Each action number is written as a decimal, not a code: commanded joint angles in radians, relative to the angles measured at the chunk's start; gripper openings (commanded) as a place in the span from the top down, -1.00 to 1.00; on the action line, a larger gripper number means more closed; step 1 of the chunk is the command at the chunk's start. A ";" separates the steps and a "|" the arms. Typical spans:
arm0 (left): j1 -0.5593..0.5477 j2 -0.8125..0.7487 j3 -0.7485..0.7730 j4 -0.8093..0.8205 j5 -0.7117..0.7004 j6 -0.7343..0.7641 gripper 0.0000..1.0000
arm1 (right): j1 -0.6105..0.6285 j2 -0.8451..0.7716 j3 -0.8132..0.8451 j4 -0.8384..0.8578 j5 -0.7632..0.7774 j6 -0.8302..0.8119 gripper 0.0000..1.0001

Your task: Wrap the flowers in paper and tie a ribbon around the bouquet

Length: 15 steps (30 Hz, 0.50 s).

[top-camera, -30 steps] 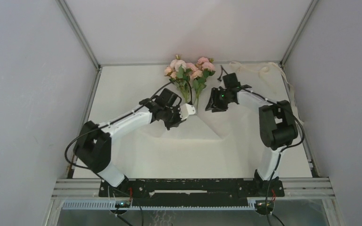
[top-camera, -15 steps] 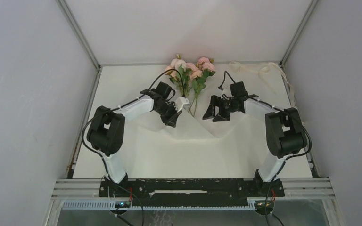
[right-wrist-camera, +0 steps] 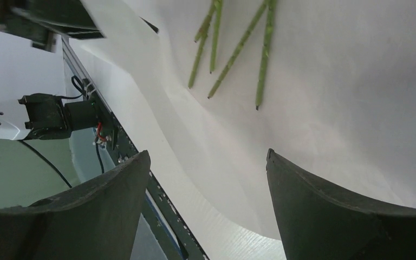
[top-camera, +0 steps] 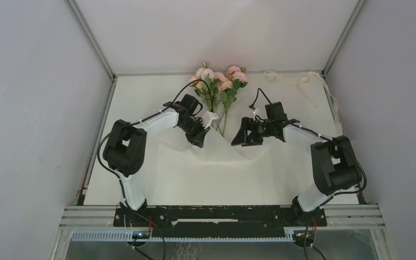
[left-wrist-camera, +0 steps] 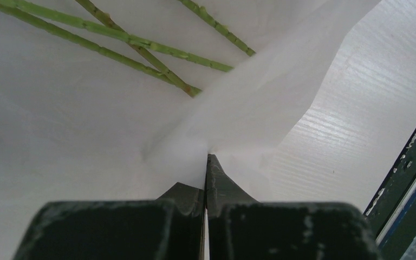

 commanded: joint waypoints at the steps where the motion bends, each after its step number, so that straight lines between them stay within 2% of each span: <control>1: 0.002 0.005 0.046 -0.031 0.041 -0.011 1.00 | 0.004 -0.120 0.008 0.038 0.049 -0.025 -0.74; 4: 0.002 0.005 0.045 -0.033 0.043 -0.013 1.00 | 0.054 -0.166 0.004 -0.003 0.124 -0.075 -0.75; 8: 0.002 0.006 0.043 -0.032 0.051 -0.022 1.00 | 0.140 -0.116 -0.008 0.016 0.187 -0.100 -0.79; 12: 0.002 0.002 0.040 -0.032 0.054 -0.017 1.00 | 0.143 -0.048 0.003 0.024 0.277 -0.120 -0.79; 15: 0.002 0.003 0.042 -0.040 0.050 -0.011 1.00 | 0.141 -0.020 0.001 -0.003 0.286 -0.139 -0.74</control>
